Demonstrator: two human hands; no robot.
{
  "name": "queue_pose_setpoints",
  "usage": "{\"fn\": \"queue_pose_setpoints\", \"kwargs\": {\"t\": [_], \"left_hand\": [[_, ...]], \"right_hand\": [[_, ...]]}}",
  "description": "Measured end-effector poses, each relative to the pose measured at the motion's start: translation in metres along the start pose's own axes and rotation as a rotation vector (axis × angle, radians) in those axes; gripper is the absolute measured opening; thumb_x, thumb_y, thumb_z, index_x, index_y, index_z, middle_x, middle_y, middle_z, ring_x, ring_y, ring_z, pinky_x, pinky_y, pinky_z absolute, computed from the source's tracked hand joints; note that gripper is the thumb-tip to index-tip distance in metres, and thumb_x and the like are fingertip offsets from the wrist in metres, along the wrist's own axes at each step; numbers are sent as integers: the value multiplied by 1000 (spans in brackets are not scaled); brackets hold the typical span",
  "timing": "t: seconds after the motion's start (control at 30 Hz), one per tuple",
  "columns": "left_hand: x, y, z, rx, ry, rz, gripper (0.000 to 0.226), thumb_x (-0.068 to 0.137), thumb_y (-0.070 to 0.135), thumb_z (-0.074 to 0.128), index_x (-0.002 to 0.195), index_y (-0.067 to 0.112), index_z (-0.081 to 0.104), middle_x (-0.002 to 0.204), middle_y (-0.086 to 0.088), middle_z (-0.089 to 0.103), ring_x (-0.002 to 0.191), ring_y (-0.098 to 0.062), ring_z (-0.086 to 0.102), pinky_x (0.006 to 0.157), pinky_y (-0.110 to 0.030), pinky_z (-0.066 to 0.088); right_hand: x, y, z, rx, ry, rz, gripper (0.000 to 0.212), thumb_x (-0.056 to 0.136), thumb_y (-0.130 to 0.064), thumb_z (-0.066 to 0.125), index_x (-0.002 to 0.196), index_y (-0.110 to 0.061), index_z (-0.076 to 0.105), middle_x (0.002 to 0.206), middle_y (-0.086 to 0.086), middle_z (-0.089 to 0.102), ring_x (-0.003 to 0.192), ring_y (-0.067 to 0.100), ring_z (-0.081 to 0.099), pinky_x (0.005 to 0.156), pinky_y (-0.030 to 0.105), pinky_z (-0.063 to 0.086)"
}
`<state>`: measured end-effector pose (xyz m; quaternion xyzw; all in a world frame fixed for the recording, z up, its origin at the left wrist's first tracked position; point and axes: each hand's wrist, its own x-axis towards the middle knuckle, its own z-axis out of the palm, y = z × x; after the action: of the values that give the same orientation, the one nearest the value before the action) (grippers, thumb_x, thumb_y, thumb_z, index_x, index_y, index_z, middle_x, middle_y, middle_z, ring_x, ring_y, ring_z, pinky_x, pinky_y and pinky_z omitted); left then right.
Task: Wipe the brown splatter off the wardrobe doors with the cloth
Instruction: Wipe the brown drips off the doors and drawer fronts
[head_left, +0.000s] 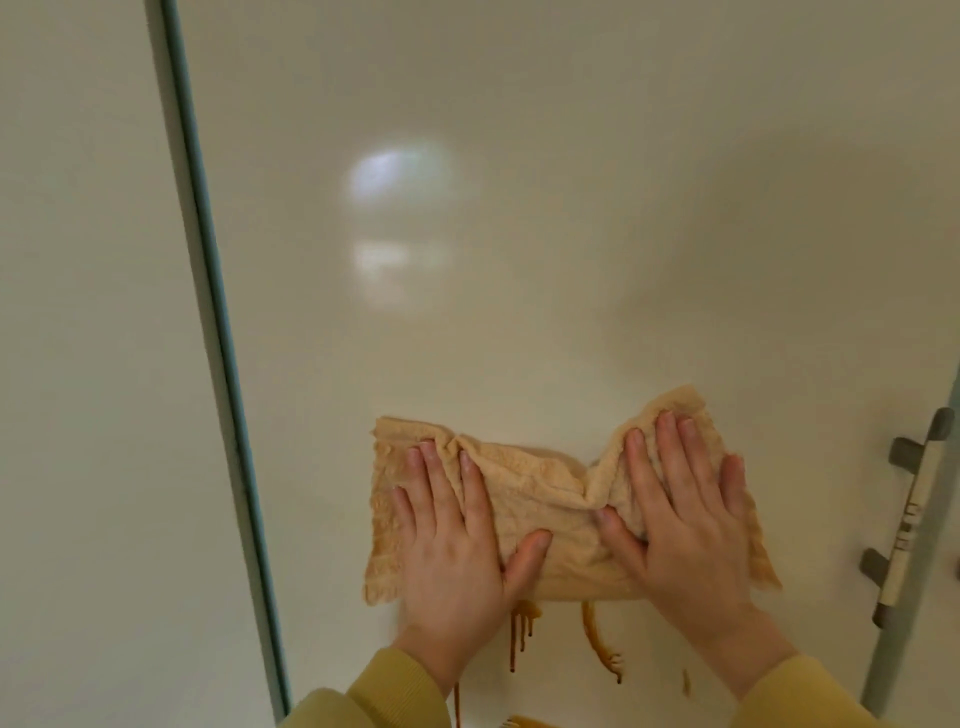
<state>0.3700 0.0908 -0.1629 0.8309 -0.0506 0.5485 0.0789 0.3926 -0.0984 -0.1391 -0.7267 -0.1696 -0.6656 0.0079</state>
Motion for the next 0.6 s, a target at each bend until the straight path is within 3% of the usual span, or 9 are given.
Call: {"fn": "queue_pose_setpoints", "kwargs": {"t": [0.27,0.43,0.6], "left_hand": [[-1,62,10,42,-68,146,84,88,63,18,145,8,-10,152,-16,-19,141,-31,-11,112,-48,-2],[-1,91,14,42,-89,284,83,86,59,28,146,13,-8,151,-17,6,142,-27,-11,112,-47,1],[-1,93,13,34,-79,309,85,85,60,31,146,16,-8,152,-13,2,142,-24,-10,113,-45,-2]], "right_hand": [[-26,42,-13,24,-24,58,56,97,-40,21,148,-20,8,157,-3,-4,144,16,2,114,43,4],[-38,55,-18,53,-18,101,56,97,-43,21,148,-23,8,157,-7,-3,144,13,2,114,41,3],[-49,56,-17,81,16,192,56,96,-47,22,147,-25,10,157,-7,0,144,12,3,114,41,4]]}}
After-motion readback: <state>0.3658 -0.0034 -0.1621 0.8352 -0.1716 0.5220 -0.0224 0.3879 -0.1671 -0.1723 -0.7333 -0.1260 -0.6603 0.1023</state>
